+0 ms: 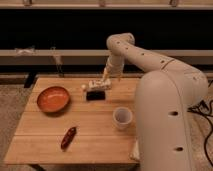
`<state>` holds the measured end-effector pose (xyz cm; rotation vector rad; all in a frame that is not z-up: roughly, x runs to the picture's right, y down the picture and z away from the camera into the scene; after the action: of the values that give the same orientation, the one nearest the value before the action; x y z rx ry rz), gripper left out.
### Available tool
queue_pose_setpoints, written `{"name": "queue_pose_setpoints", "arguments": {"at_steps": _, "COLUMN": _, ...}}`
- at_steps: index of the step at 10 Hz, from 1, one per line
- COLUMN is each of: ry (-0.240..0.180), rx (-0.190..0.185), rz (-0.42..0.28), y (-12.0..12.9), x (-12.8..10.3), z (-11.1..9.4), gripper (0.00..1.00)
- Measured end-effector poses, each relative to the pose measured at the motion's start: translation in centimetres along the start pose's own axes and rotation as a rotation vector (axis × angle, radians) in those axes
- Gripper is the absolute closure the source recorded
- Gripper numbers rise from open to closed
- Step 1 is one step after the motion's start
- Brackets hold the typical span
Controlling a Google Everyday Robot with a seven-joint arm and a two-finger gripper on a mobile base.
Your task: Drag the pepper across the table
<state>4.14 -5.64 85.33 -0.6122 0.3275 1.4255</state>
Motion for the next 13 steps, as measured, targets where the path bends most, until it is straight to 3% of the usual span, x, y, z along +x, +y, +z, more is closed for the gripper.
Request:
{"name": "queue_pose_setpoints", "arguments": {"at_steps": 9, "ry": -0.002, "rx": 0.001, "rz": -0.001, "y": 0.0, "x": 0.0, "z": -0.1, "gripper": 0.35}}
{"name": "queue_pose_setpoints", "arguments": {"at_steps": 13, "ry": -0.029, "rx": 0.005, "rz": -0.093, "y": 2.7, "x": 3.0, "z": -1.8, "gripper": 0.35}}
